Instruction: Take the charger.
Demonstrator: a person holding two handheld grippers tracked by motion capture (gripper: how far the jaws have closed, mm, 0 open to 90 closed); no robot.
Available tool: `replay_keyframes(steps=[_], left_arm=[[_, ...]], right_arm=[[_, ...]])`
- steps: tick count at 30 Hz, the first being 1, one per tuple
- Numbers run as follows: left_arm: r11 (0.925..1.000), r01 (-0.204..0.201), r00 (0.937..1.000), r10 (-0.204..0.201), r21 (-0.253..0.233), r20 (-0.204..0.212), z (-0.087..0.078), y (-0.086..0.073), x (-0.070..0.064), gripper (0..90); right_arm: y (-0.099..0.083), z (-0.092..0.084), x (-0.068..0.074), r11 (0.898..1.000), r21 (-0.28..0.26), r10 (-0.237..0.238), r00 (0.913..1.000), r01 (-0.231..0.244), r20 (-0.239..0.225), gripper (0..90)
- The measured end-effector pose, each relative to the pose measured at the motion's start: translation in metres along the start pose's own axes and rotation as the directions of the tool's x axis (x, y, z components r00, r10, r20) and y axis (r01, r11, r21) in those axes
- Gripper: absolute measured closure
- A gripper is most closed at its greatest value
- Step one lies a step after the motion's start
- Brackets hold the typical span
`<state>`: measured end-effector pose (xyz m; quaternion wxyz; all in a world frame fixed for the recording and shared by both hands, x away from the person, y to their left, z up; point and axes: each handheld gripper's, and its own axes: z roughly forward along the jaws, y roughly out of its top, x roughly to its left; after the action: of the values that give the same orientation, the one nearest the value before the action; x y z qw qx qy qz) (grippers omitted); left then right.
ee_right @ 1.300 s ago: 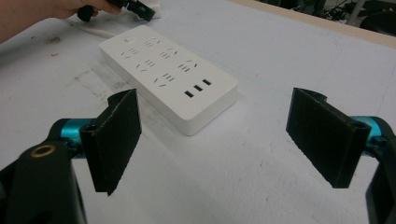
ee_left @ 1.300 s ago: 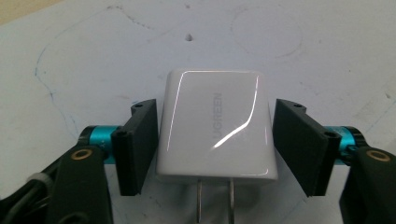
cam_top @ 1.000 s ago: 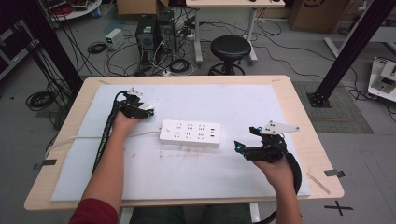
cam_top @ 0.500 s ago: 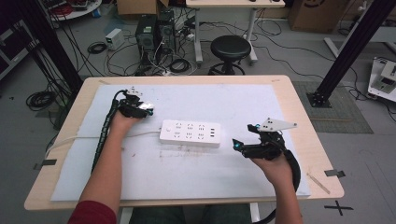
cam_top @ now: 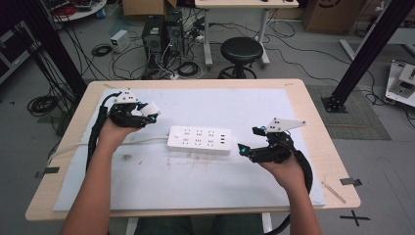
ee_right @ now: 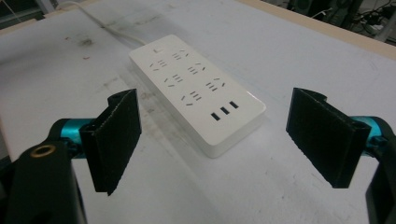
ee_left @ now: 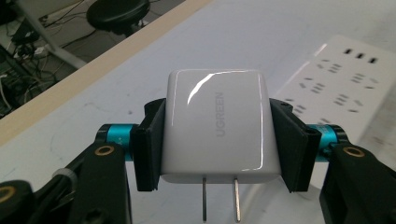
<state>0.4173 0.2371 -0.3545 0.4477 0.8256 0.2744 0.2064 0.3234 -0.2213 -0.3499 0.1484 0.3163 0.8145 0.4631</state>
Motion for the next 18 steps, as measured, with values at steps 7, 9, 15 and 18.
replay_keyframes(steps=[7, 9, 15, 18], left_arm=[[0.9974, -0.044, 0.9975, 0.047, -0.057, 0.053, -0.026, 0.004, -0.037, 42.5], [0.9965, -0.046, 0.9967, 0.051, -0.069, 0.063, -0.031, 0.003, -0.046, 42.5], [0.9952, -0.066, 0.9933, 0.072, -0.073, 0.090, -0.038, -0.002, -0.064, 42.4], [0.9948, -0.070, 0.9926, 0.077, -0.074, 0.094, -0.038, -0.003, -0.066, 42.4]], right_arm=[[0.000, 0.002, 0.000, 1.000, 0.016, 0.000, 0.9993, 0.000, -0.037, 18.3], [-0.001, 0.002, -0.002, 1.000, 0.014, 0.004, 0.9991, -0.003, -0.042, 18.3], [0.000, -0.001, -0.004, 1.000, 0.010, 0.001, 0.9986, -0.001, -0.053, 18.4], [0.000, 0.000, -0.004, 1.000, 0.010, 0.002, 0.9984, -0.001, -0.056, 18.4]])
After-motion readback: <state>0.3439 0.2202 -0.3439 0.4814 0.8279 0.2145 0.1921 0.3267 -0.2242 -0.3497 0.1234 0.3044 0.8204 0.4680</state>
